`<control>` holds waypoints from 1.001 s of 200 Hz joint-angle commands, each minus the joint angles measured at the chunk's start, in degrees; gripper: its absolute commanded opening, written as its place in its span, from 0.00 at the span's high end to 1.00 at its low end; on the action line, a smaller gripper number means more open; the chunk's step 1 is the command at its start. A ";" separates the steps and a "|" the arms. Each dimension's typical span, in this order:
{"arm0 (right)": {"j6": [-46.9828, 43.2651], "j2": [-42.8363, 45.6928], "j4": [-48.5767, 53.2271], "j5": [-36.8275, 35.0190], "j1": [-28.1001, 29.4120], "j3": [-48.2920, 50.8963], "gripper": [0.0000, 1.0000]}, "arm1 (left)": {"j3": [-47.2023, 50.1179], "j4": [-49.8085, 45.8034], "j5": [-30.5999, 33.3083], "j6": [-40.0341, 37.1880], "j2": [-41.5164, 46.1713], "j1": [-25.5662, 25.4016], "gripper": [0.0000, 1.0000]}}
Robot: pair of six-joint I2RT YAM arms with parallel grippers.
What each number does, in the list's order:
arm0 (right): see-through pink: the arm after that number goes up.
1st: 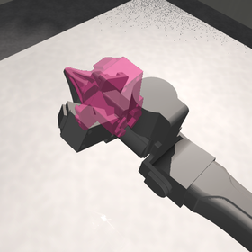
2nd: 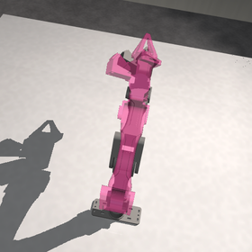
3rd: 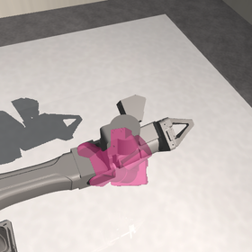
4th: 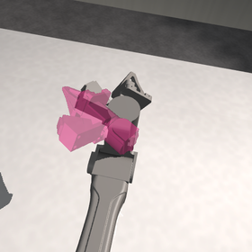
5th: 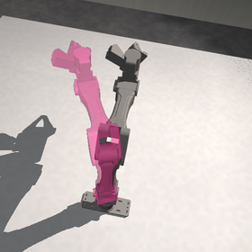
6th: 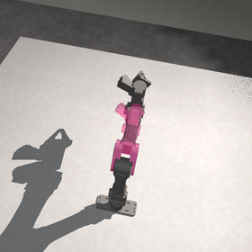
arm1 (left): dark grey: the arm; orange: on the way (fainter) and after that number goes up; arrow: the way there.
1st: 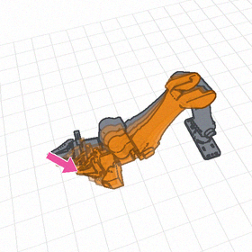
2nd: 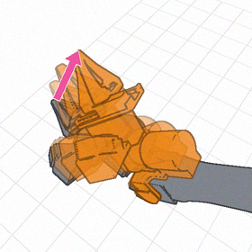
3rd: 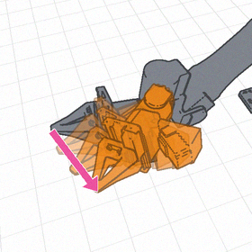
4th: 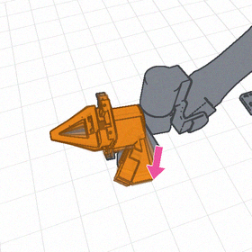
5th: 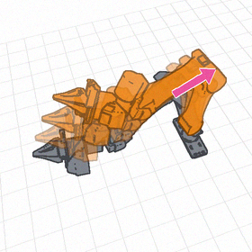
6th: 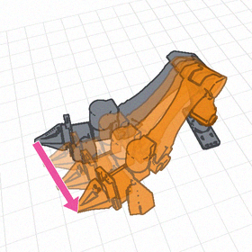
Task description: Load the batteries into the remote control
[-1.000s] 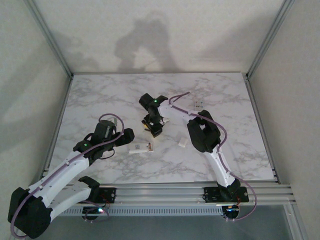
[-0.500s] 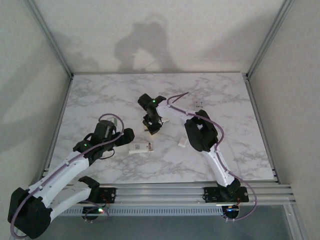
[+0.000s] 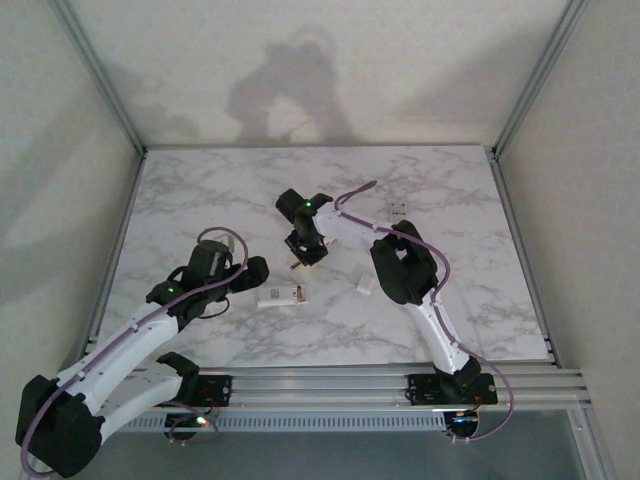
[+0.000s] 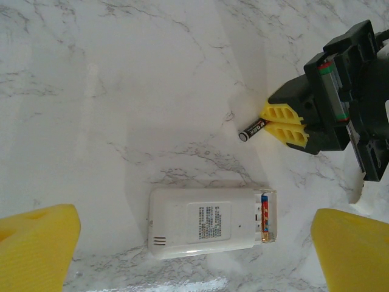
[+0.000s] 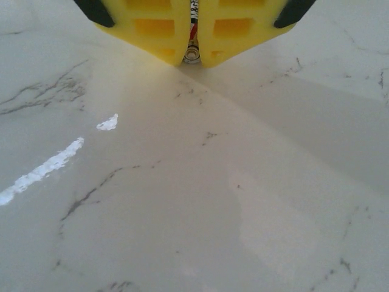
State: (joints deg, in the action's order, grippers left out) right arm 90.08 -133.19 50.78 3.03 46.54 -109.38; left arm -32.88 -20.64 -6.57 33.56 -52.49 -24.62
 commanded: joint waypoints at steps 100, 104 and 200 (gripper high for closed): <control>-50.25 33.98 -19.89 -8.91 1.86 30.80 0.99 | 1.93 4.08 -7.78 1.59 -8.73 -0.25 0.07; -50.97 35.18 -20.50 -8.34 2.18 32.25 0.99 | 2.03 4.40 -7.90 1.68 -9.04 -0.33 0.07; -45.26 32.55 -28.12 -15.66 13.21 40.65 1.00 | 3.34 7.66 -8.70 1.42 -14.56 -0.51 0.18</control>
State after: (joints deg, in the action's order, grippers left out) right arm 43.48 -97.62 25.67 -8.21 58.24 -68.97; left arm -30.89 -14.55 -14.15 34.72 -66.30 -24.67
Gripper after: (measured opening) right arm 0.037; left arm 0.836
